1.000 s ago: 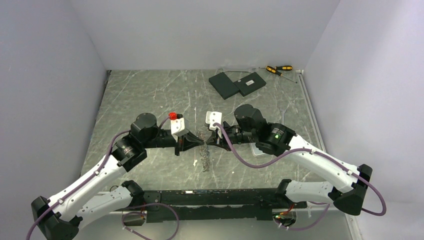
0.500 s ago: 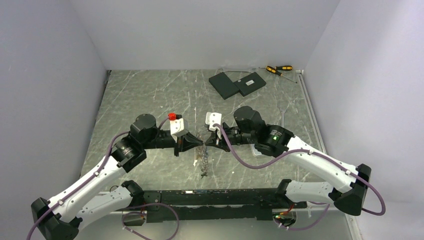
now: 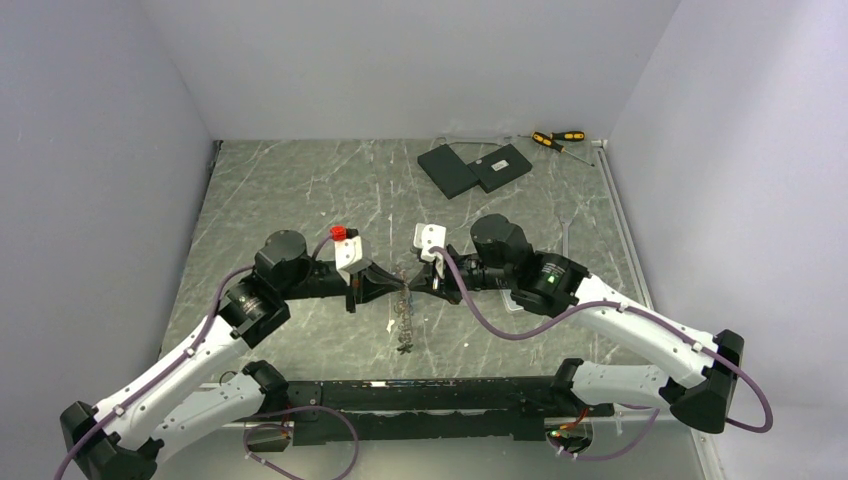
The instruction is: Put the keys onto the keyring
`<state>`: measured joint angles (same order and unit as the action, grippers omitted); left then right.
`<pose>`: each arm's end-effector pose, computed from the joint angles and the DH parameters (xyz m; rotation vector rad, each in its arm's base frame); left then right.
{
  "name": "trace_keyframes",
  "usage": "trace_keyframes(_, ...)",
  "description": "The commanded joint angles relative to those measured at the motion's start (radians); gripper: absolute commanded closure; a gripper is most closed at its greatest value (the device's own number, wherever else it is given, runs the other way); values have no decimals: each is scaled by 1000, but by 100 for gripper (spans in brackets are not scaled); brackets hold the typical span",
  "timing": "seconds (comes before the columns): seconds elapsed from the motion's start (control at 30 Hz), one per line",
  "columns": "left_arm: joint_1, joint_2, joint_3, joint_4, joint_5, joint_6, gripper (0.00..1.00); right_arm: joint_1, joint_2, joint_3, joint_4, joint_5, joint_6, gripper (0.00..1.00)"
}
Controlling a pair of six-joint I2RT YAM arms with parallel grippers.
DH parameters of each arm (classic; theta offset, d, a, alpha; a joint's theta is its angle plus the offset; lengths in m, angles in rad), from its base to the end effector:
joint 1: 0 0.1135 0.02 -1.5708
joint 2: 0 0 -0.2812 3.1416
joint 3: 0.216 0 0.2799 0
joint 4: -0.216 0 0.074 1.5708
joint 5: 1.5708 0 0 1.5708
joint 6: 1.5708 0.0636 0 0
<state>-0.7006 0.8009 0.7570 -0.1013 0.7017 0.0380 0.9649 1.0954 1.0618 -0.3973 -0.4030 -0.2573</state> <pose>0.1427 -0.1741 0.3456 1.1290 1.4085 -1.0795 0.1429 0.2501 0.3589 -1.3968 1.5258 0.8485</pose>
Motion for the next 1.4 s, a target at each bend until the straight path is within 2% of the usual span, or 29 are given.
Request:
trace_keyframes(0.0,13,-40,15,134,-11,-19,100,1,-20,-20,8,-8,13,100)
trace_keyframes(0.6,41,-72,-7,181,-42,-32,100,1,-14,-35,32,-26,26,97)
trace_keyframes(0.7,45,-77,-10,188,-50,-70,100,0,-15,-38,31,-23,26,95)
trace_keyframes(0.87,52,-91,-19,209,-58,-79,100,0,-19,-42,28,-19,26,87)
trace_keyframes(1.1,56,-85,-18,212,-42,-83,100,0,-32,-42,36,-6,21,62)
trace_keyframes(1.37,56,-72,-13,209,-5,-82,100,-3,-99,-41,68,50,0,58)
